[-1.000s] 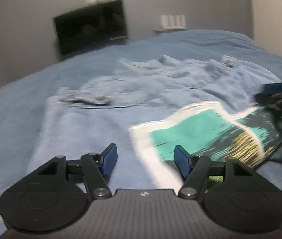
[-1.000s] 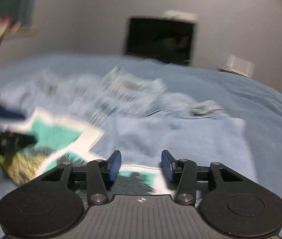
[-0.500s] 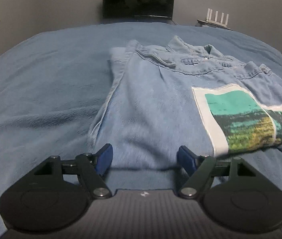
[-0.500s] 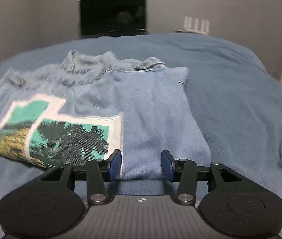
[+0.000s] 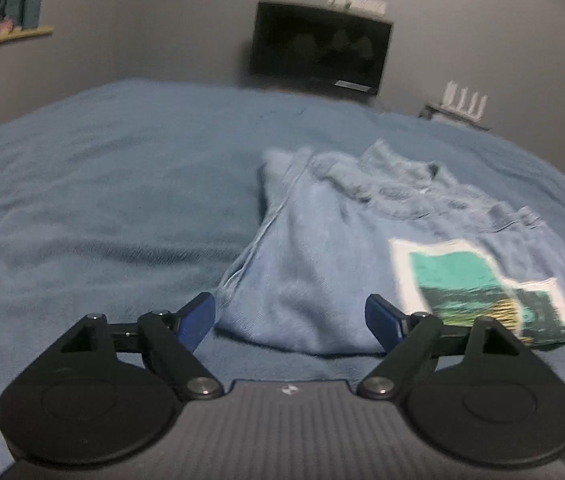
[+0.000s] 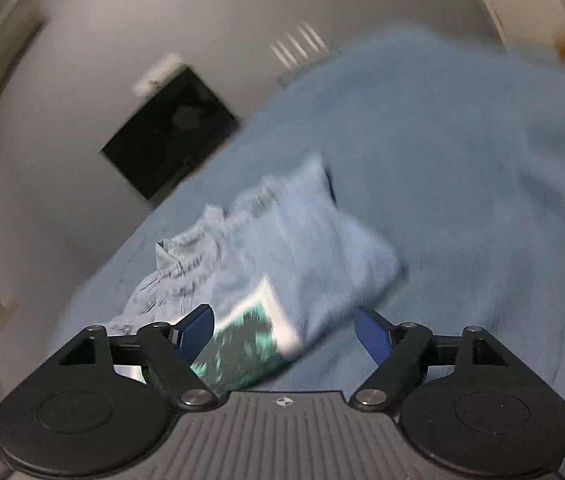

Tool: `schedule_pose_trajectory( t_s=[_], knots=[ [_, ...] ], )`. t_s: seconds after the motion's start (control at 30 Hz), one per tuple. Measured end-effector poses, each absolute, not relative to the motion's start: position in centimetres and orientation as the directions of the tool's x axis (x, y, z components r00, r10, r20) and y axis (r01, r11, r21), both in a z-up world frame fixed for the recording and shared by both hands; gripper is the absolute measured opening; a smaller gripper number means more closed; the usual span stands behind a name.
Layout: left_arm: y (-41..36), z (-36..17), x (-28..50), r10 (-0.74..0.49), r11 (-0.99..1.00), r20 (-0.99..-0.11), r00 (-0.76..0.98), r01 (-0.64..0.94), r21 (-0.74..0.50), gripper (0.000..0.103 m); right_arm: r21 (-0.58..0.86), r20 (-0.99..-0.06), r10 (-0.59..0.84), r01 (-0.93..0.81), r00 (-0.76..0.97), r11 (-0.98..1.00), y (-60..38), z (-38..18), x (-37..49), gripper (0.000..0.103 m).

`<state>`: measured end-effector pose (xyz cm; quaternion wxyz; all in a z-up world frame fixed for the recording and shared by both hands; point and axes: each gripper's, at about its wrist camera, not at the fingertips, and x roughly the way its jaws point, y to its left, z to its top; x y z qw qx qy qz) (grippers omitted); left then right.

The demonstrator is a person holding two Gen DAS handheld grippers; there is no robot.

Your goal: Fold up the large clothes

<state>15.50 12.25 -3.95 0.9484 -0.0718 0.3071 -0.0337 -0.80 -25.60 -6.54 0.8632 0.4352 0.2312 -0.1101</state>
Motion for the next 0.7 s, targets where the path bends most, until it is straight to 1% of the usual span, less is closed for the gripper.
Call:
schedule_pose_trajectory(
  t_s=[0.17,0.23,0.37,0.4,0.47,0.53,0.6,0.63,0.7],
  knots=[
    [12.5,-5.8,17.7,-0.057,0.99,-0.621,0.781,-0.035,-0.136,0.082,0.781,-0.509,0.047,0.438,0.859,0.445,-27.1,-10.5,1.2,0.076],
    [12.8,-6.6,18.7,-0.059,0.987,-0.633,0.772,-0.048,-0.151,0.082,0.802,-0.511,0.065,0.448,0.857,0.396,-27.3,-11.9,2.2,0.076],
    [12.6,-8.2,20.2,-0.013,0.992,-0.702,0.712,-0.078,-0.097,0.082,0.801,-0.51,0.061,0.448,0.858,0.398,-27.1,-13.2,4.0,0.076],
    [12.6,-8.4,20.4,-0.012,0.992,-0.706,0.709,-0.078,-0.096,0.082,0.801,-0.508,0.061,0.445,0.859,0.402,-27.0,-13.2,4.2,0.076],
    [12.4,-7.9,20.4,0.006,0.993,-0.69,0.724,-0.087,-0.083,0.082,0.81,-0.483,0.05,0.425,0.874,0.404,-26.9,-13.3,4.7,0.076],
    [11.9,-6.6,19.8,0.023,0.994,-0.634,0.773,-0.084,-0.066,0.082,0.823,-0.455,0.028,0.408,0.89,0.396,-27.2,-13.2,4.8,0.074],
    [11.3,-5.3,19.2,0.005,0.996,-0.559,0.829,-0.054,-0.072,0.082,0.841,-0.435,0.024,0.397,0.9,0.367,-27.5,-13.4,5.2,0.074],
    [10.9,-5.0,19.1,-0.004,0.997,-0.537,0.844,-0.04,-0.07,0.082,0.844,-0.441,0.03,0.402,0.897,0.356,-27.5,-13.8,5.5,0.074],
    [10.0,-4.9,19.5,-0.046,0.998,-0.526,0.849,0.016,-0.062,0.082,0.848,-0.444,0.034,0.408,0.895,0.337,-27.5,-14.4,5.9,0.074]
  ],
)
